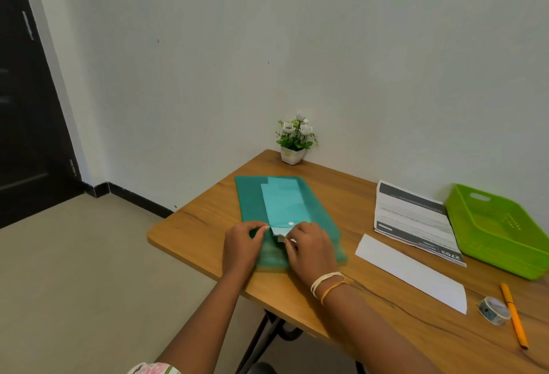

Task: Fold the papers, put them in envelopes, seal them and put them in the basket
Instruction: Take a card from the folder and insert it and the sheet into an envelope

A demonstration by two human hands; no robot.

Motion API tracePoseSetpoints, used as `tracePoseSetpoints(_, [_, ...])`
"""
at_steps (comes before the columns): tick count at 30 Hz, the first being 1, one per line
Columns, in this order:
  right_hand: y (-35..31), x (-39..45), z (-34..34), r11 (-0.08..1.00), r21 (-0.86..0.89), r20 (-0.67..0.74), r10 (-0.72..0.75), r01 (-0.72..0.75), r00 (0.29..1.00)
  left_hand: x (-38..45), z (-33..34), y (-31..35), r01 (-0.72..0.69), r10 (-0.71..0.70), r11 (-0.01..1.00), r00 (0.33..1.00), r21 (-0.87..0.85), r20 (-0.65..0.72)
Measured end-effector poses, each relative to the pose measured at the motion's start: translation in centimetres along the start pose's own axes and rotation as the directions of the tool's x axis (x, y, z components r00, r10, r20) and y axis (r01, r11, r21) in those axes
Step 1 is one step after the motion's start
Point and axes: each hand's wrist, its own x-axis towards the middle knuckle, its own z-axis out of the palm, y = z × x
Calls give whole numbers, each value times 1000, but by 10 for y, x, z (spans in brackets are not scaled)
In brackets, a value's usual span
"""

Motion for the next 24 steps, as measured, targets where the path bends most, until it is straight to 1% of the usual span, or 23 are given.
tracePoseSetpoints(3, [-4, -7, -13, 973, 204, -64, 122, -107, 990, 0, 0, 0, 5, -5, 1000, 1000, 25, 20])
tracePoseSetpoints(5, [-3, -8, -17, 956, 263, -135, 171, -131, 976, 1, 0, 0, 0, -1, 999, 1000, 40, 30])
tracePoseSetpoints(7, [1, -9, -22, 945, 293, -199, 208, -145, 958, 1, 0, 1, -5, 3, 998, 999, 56, 42])
tracePoseSetpoints(9, [6, -7, -29, 925, 329, -225, 272, -190, 936, 1, -1, 2, -9, 5, 998, 998, 66, 57])
tracePoseSetpoints(15, [27, 9, -66, 849, 369, -202, 469, -377, 860, -4, -4, 9, 17, -28, 997, 990, 76, 140])
tracePoseSetpoints(17, [39, 13, -79, 870, 320, -230, 456, -376, 860, -5, -5, 9, 14, -31, 994, 988, 110, 153])
tracePoseSetpoints(18, [45, 15, -87, 886, 282, -218, 433, -368, 875, -5, -6, 10, 9, -27, 993, 987, 115, 157])
tracePoseSetpoints(19, [51, 16, -95, 894, 262, -158, 412, -364, 897, -6, -6, 9, 0, -20, 993, 986, 119, 164])
tracePoseSetpoints(21, [60, 18, -114, 913, 247, 44, 326, -326, 944, -8, -5, 9, -29, 3, 990, 984, 138, 180])
tracePoseSetpoints(23, [69, 20, -131, 934, 243, 238, 206, -263, 949, -8, -5, 9, -64, 29, 983, 980, 174, 197])
tracePoseSetpoints(24, [74, 21, -139, 936, 253, 280, 172, -245, 944, -8, -5, 9, -85, 41, 974, 978, 209, 204])
